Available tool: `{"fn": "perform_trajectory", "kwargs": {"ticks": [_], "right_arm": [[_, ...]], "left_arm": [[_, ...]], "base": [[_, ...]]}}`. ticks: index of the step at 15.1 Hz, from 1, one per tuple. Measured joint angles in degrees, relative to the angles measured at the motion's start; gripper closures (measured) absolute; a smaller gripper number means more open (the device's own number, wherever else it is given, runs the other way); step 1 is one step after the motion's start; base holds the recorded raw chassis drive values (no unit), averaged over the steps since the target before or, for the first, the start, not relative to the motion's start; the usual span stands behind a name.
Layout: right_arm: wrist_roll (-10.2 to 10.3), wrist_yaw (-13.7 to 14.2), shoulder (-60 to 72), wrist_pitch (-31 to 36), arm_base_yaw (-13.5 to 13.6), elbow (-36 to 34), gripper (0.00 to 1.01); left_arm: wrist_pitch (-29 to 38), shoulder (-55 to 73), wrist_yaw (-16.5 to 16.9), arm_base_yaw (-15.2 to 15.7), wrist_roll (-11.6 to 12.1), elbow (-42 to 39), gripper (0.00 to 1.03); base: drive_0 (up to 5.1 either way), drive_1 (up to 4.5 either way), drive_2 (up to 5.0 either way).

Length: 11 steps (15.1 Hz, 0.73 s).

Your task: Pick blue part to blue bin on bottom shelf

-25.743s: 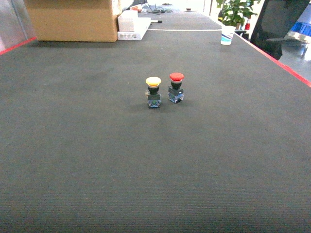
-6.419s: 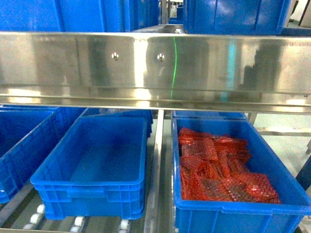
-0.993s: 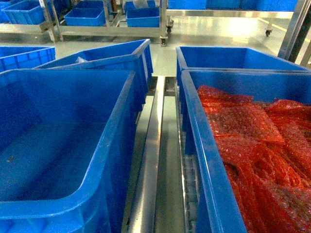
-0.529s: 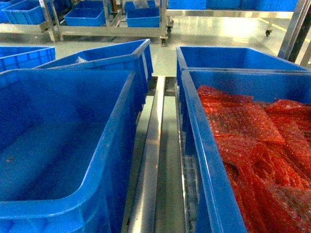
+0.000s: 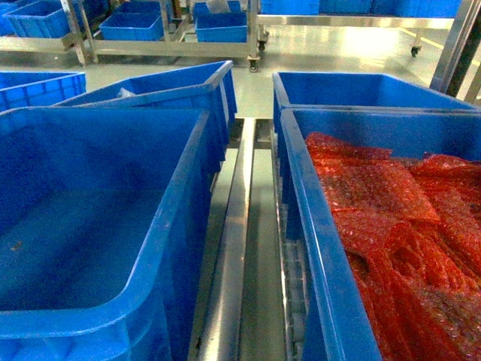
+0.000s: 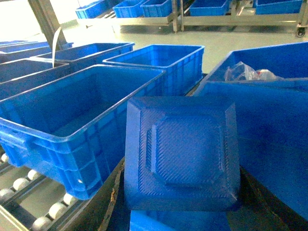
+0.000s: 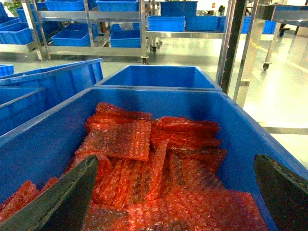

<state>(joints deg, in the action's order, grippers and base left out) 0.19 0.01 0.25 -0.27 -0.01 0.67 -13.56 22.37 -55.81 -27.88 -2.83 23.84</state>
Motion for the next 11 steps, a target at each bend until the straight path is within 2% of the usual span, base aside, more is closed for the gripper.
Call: {"fn": "perform_trajectory", "kwargs": {"ticks": [3,5,7,8,10,11], "right_arm": [[0.0,0.0,0.0,0.0,0.0,0.0,0.03],[0.0,0.0,0.0,0.0,0.0,0.0,0.03],[0.0,0.0,0.0,0.0,0.0,0.0,0.03],[0.0,0.0,0.0,0.0,0.0,0.0,0.03],[0.0,0.0,0.0,0.0,0.0,0.0,0.03],[0.0,0.0,0.0,0.0,0.0,0.0,0.03]], "left_arm": [[10.3,8.9,8.2,6.4,1.2,0.2,0.59],[17.5,18.0,13.0,6.9,1.7,2.0,0.59],[22.5,25.5,16.1,7.4,1.8,4.1,0.59],[23.7,28.3,17.2,8.7,1.8,5.0,0.59],[24.1,30.7,17.5,10.1,1.6,5.4,0.59],[24.3,30.6,17.5,10.1,1.4,5.4,0.43]], "base": [[0.0,0.0,0.0],[0.0,0.0,0.0],[0.0,0.0,0.0],[0.0,0.0,0.0],[0.0,0.0,0.0],[0.0,0.0,0.0]]}}
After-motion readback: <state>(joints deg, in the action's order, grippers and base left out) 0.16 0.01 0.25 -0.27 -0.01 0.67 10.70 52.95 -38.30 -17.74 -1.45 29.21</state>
